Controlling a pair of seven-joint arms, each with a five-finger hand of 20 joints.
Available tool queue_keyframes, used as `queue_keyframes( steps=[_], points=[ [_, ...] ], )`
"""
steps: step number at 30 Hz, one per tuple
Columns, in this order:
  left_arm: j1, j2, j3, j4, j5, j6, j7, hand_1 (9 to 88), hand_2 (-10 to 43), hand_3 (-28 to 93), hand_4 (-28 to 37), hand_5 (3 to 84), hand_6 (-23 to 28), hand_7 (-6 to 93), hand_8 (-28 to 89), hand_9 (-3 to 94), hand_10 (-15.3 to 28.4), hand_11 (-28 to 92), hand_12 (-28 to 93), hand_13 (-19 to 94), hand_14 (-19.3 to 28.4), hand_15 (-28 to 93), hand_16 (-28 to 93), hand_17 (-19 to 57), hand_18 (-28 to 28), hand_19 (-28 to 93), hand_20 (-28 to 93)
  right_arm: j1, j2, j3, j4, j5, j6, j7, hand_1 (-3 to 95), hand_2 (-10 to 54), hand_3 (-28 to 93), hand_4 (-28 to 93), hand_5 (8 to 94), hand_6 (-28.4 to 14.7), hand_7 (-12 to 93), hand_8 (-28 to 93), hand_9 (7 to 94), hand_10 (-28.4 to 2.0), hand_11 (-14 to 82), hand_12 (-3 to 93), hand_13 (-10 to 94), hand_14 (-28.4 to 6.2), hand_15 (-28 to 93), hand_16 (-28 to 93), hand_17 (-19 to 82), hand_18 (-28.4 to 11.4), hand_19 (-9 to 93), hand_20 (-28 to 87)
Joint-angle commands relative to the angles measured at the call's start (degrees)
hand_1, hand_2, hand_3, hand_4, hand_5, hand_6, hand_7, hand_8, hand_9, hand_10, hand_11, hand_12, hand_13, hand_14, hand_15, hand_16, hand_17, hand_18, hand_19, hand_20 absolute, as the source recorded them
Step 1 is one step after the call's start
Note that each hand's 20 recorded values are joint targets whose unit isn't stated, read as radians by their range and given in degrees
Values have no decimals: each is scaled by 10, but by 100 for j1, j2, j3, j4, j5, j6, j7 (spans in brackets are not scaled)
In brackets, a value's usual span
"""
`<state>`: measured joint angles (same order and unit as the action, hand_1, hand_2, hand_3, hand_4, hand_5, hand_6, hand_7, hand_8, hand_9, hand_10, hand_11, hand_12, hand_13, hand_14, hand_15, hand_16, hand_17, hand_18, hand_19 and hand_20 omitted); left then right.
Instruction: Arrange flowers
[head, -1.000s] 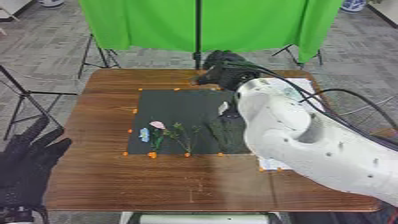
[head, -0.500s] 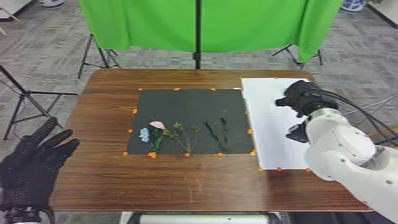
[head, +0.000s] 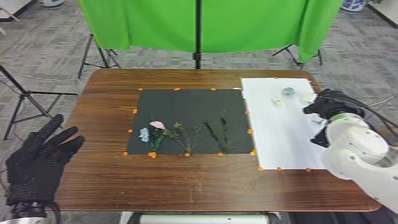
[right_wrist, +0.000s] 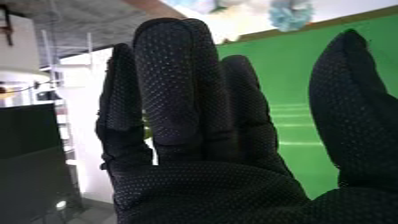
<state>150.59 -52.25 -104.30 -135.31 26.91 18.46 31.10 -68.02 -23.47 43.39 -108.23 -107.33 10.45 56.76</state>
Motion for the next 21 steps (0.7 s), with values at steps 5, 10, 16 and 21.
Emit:
queue_keyframes(
  steps=[5,10,16,21],
  points=[
    [-15,35,60,66,-27,-106,-28,195,63,785,-283,345,82,116,-80,331,197,300,119,246,277,666,-130,-93,207,543,336,205,77,-245,313,61,-324,116,325,-69,750,-270,519,-12,178,-127,688,-164,285,154,673,-122,649,130,244,-252,755,196],
    [-65,42,82,83,-34,-135,-40,196,63,786,-282,345,82,115,-80,331,197,302,119,246,277,666,-130,-93,207,542,336,474,48,-497,519,177,-544,102,327,-71,749,-271,520,-9,178,-128,688,-165,281,154,674,-122,646,131,243,-254,753,194],
    [-110,68,125,95,-58,-118,6,199,65,787,-282,340,82,117,-81,331,197,304,119,246,277,666,-130,-92,206,543,335,723,-37,-807,681,190,-561,100,332,-76,750,-272,524,-1,178,-129,687,-164,274,153,673,-122,638,132,242,-255,747,191],
    [-161,100,163,115,-82,-159,23,200,65,787,-282,337,81,119,-82,331,197,304,118,247,277,667,-131,-92,207,544,334,848,-23,-967,768,216,-603,144,339,-78,749,-272,535,7,182,-132,688,-163,273,154,673,-121,634,133,242,-255,745,191]
  ],
)
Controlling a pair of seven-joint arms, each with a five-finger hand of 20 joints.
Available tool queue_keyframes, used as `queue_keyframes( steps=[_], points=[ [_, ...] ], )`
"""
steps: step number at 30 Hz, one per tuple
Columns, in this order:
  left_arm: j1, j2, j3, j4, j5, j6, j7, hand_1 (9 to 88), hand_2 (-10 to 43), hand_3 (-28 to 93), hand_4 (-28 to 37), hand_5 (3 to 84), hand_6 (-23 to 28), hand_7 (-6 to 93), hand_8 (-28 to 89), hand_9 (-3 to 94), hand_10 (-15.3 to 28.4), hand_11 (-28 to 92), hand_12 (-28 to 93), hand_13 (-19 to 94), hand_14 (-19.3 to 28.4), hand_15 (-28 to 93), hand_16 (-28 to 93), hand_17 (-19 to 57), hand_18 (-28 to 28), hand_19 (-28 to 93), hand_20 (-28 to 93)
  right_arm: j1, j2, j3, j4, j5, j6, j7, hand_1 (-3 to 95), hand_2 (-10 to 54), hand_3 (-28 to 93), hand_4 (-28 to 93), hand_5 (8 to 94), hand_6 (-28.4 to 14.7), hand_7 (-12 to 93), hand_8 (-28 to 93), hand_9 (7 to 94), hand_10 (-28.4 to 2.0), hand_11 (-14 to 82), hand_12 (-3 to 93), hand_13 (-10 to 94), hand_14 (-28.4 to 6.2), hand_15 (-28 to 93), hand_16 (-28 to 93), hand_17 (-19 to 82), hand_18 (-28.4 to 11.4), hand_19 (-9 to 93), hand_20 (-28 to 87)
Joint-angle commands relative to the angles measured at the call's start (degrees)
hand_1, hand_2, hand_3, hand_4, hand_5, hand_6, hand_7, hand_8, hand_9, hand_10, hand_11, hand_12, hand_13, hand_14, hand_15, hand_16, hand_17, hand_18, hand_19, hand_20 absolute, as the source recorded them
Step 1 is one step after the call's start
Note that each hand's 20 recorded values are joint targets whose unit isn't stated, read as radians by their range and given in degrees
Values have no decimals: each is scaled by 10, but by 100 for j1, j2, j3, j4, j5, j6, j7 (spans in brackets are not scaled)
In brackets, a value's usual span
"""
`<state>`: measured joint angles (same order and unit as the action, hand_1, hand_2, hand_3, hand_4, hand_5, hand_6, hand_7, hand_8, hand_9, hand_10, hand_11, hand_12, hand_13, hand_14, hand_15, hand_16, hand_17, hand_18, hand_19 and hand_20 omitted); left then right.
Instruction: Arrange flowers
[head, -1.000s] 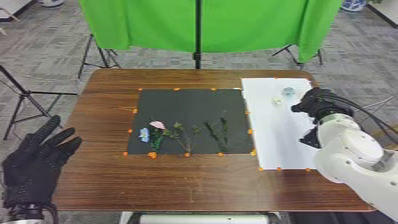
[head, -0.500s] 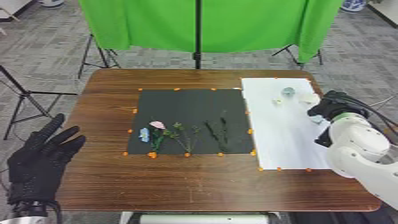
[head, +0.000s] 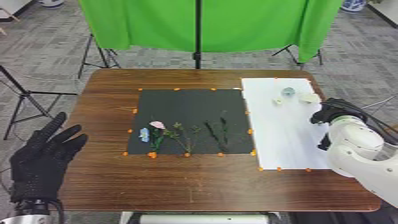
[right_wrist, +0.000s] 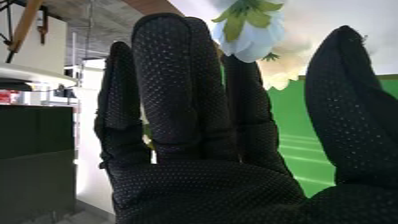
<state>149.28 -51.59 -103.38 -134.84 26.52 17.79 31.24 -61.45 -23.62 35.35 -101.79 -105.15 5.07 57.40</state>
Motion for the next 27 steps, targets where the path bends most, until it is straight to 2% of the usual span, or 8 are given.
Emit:
queue_keyframes(
  steps=[1,7,12,16,19,21,25,27],
  points=[
    [-20,27,57,64,-40,-110,17,200,65,787,-282,337,81,120,-82,331,197,305,117,247,277,666,-131,-92,207,544,334,201,-19,-160,151,20,-67,88,340,-78,748,-272,535,7,183,-132,688,-163,273,154,673,-121,634,133,242,-255,745,191],
    [-5,14,25,52,-40,-117,19,202,64,788,-281,336,81,121,-83,331,197,306,116,246,277,667,-131,-92,207,544,332,225,-25,-230,288,87,-110,87,362,-88,755,-273,555,11,186,-135,698,-154,272,153,678,-115,626,132,247,-253,742,191],
    [-23,4,35,48,-33,-132,19,202,64,788,-281,336,81,122,-83,331,196,308,117,247,277,666,-131,-92,206,545,331,220,-93,-318,361,-10,91,18,425,-95,760,-280,610,17,194,-139,745,-113,253,151,722,-89,574,139,269,-240,735,193],
    [-29,13,60,51,-52,-140,46,202,64,788,-281,337,81,123,-83,331,196,309,117,247,278,667,-131,-92,206,545,329,429,-120,-751,417,-300,488,-11,508,-95,682,-282,699,19,212,-39,839,-75,135,236,786,-63,500,179,294,-213,734,196],
    [-59,-5,74,57,-33,-148,14,203,65,787,-281,338,82,125,-84,331,196,309,116,247,278,667,-132,-92,206,546,329,578,-133,-1026,442,-527,862,11,545,-95,651,-283,762,31,214,-13,898,-57,91,273,827,-45,466,204,310,-196,745,201],
    [-44,-8,70,64,-46,-177,28,203,65,788,-281,338,82,125,-85,332,196,309,116,246,278,667,-132,-92,206,546,329,674,-110,-1199,442,-705,1068,13,562,-95,644,-283,810,38,212,5,930,-47,116,270,862,-36,454,218,326,-182,756,204],
    [-7,-47,53,62,-67,-148,22,202,64,789,-281,338,82,125,-85,331,196,310,115,247,277,667,-132,-92,206,546,328,679,-52,-1244,307,-1051,1550,54,562,-95,651,-283,828,41,212,12,936,-43,157,260,881,-28,458,228,335,-170,774,207],
    [60,-79,1,36,-22,-124,9,201,64,790,-281,338,82,126,-85,331,197,309,115,246,278,667,-132,-92,206,546,328,704,-43,-1208,144,-1194,1673,-14,559,-95,659,-283,832,39,212,15,937,-41,166,259,884,-27,463,231,338,-167,782,209]
  ],
)
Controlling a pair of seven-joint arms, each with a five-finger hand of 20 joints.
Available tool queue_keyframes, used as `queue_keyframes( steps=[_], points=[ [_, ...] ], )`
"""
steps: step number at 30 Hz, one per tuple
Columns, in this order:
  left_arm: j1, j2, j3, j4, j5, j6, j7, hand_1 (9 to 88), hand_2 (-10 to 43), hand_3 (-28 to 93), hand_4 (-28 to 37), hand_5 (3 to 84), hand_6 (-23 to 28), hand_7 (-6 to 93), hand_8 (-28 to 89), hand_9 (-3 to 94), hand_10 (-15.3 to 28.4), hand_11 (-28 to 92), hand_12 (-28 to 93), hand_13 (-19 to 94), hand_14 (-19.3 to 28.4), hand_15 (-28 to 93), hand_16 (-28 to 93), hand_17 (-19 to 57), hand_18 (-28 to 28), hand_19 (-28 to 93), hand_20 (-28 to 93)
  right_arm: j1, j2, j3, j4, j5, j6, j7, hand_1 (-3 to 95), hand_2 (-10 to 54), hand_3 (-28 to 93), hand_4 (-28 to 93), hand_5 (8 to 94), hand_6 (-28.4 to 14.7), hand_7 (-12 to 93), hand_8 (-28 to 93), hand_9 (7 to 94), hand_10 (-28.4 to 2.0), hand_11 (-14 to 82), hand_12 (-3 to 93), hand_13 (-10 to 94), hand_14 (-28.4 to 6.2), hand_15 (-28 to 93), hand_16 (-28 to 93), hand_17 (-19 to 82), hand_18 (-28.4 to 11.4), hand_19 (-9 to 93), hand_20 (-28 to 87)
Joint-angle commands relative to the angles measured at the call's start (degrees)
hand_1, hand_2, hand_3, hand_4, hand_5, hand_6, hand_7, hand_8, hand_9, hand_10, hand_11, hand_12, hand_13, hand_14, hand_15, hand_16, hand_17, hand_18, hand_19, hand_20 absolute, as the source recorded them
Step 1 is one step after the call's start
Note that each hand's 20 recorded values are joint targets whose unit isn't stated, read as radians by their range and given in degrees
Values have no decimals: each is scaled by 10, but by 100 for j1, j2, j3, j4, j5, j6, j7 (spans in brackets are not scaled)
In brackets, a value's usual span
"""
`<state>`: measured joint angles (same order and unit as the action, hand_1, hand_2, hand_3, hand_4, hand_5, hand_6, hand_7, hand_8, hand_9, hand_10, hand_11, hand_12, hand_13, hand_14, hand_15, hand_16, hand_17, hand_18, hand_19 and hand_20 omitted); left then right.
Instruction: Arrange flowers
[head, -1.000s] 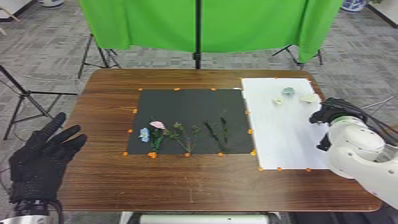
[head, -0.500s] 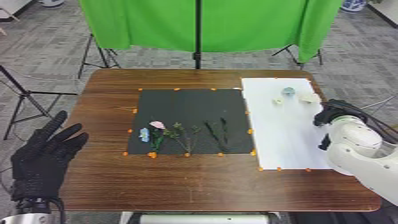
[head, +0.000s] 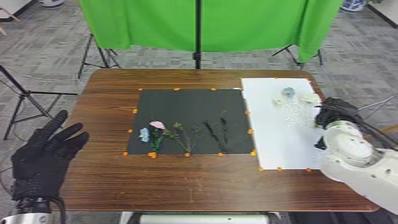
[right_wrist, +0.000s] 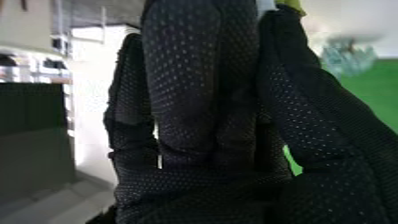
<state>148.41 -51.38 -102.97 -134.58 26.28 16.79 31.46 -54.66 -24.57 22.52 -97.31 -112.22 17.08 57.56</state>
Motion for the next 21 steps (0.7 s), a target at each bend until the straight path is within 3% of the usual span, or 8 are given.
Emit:
queue_keyframes(
  steps=[1,12,16,19,21],
  points=[
    [182,-93,-42,1,-19,-8,45,202,64,789,-281,338,82,125,-85,331,197,310,115,246,278,667,-132,-92,206,546,327,226,49,-106,-366,-556,549,-56,558,-95,663,-283,834,38,211,16,937,-41,170,259,884,-27,466,232,339,-167,784,209],
    [196,-86,-54,-36,-25,10,83,202,62,789,-282,338,80,126,-85,331,195,314,115,246,276,668,-132,-92,207,548,326,1274,-373,-817,-1085,-796,639,-418,559,-95,687,-283,853,26,199,29,937,-53,208,242,887,-26,473,237,337,-165,795,206],
    [247,-107,-97,-25,-21,17,101,202,62,789,-282,338,80,128,-86,332,195,315,114,247,276,669,-132,-92,206,548,325,1819,-904,-1346,-1132,-762,534,-676,561,-95,688,-283,855,24,195,35,937,-55,210,241,886,-26,476,239,330,-165,799,207],
    [302,-97,-44,-23,-94,90,199,201,60,790,-282,338,79,129,-86,332,194,316,114,247,276,669,-132,-92,206,548,324,2248,-1397,-1845,-1100,-610,512,-880,560,-95,690,-283,856,23,192,38,937,-56,213,240,884,-27,478,240,326,-164,800,207],
    [350,-124,-52,-38,-35,81,163,200,60,788,-282,338,79,130,-87,332,194,317,114,248,275,670,-132,-91,206,548,324,2431,-1757,-2108,-1010,-608,519,-1002,559,-95,692,-283,857,22,191,39,937,-55,212,240,882,-27,480,241,323,-163,800,207]
  ],
)
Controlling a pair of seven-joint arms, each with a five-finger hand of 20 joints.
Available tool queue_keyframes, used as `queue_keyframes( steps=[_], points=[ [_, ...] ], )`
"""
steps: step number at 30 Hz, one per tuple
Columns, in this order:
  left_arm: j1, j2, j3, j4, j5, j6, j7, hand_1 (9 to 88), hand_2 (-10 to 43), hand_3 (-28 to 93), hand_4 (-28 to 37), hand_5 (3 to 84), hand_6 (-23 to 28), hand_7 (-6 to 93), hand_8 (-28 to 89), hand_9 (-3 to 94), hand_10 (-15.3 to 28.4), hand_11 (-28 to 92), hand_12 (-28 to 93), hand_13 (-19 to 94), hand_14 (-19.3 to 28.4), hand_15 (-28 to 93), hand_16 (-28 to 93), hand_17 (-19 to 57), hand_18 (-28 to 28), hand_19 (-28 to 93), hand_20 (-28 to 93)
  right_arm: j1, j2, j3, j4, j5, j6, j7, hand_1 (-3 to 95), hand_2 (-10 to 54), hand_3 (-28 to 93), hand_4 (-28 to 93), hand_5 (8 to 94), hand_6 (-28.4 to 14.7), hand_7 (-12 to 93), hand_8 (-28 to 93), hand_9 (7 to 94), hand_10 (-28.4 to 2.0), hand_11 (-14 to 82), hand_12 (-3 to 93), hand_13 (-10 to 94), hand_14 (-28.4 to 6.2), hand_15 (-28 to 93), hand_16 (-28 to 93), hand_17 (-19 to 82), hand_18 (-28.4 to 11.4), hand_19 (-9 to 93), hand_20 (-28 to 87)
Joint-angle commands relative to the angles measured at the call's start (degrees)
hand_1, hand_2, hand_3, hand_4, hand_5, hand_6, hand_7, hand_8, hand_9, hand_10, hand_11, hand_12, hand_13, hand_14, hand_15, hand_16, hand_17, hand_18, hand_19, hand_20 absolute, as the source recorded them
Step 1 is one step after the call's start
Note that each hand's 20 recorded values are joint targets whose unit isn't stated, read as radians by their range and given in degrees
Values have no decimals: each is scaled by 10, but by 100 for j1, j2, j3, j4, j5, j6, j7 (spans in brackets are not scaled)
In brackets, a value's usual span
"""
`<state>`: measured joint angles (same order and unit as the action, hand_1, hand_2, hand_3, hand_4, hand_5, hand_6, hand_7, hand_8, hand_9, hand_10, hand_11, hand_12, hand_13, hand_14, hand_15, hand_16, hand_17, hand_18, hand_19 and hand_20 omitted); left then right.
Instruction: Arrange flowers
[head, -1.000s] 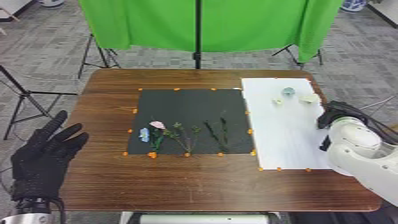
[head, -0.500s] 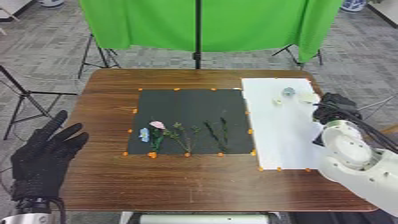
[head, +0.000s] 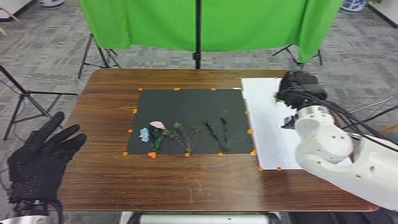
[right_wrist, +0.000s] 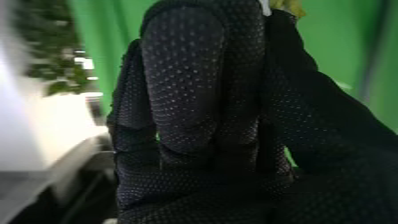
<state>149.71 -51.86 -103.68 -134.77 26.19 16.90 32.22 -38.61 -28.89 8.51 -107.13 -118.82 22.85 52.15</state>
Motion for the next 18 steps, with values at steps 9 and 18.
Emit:
queue_keyframes(
  steps=[9,18],
  points=[
    [69,17,69,21,-5,17,92,194,57,790,-283,337,72,146,-95,336,182,337,112,257,268,680,-133,-87,208,555,324,1414,-2811,-1513,570,173,-195,-612,548,-95,707,-283,860,24,187,44,937,-55,215,243,881,-29,488,241,314,-161,801,212],
    [-126,132,46,87,18,-89,26,192,54,792,-283,335,65,159,-106,340,172,366,103,266,259,693,-136,-82,208,559,321,1509,-3475,-1878,963,239,-522,-666,542,-95,717,-283,863,23,182,47,937,-58,220,239,881,-30,492,240,310,-163,803,219]
  ],
)
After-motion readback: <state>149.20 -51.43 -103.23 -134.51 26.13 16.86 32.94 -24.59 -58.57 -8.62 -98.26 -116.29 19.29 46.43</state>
